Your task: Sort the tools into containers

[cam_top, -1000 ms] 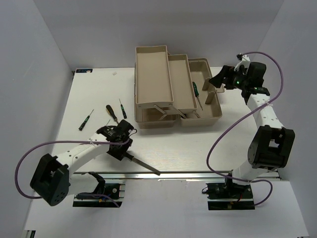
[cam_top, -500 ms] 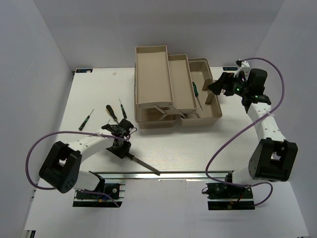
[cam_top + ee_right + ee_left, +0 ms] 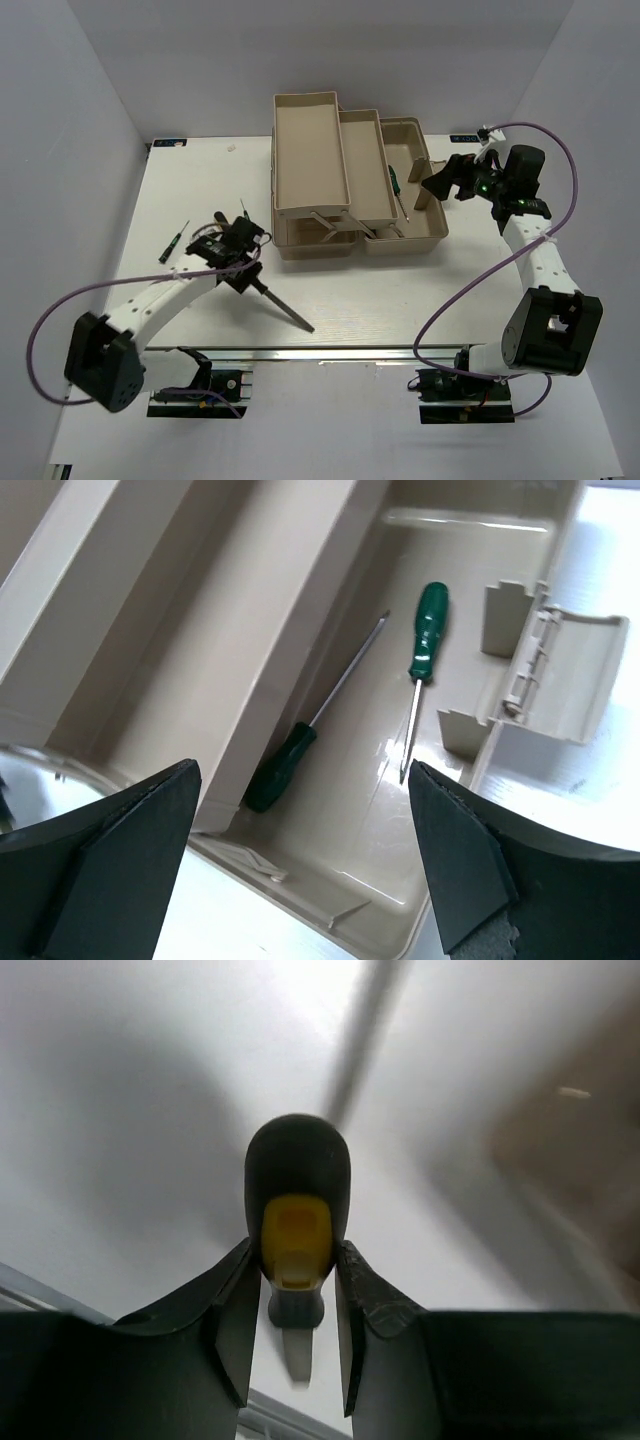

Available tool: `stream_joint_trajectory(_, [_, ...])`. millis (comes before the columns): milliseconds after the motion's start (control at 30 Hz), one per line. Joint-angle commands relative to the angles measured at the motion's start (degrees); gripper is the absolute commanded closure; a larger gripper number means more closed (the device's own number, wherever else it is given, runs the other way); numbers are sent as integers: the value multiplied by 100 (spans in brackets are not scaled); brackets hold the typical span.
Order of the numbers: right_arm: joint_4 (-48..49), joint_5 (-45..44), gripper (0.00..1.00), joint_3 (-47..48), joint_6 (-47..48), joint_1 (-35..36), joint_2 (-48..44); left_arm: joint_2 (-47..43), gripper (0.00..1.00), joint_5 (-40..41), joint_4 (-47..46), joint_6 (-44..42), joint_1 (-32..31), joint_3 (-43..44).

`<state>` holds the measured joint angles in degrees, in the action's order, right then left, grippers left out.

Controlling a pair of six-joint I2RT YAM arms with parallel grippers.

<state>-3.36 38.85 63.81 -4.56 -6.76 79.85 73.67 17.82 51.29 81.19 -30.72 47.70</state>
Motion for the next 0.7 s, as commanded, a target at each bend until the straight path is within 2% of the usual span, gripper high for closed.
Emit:
stream_joint_trajectory(0, [133,596,11,-53,464,-53,-181,-835,100,599,460,-742,31,721])
stream_joint_trajectory(167, [274,949,12,-44,579,-62,-119,-1732,100,406,92,-1754,31,1100])
stream_joint_trajectory(300, [476,861,13,61,552,-62,-32,-1698,100,38,-373,-3060,31,2187])
stream_joint_trajectory(500, [529,808,13,105,500,-62,21,-734,100,-1113,-971,-4495,31,3296])
stream_joint_trajectory(667, [468,738,12,96,543,-71,-23,58,100,-2151,-1332,-4866,31,4386])
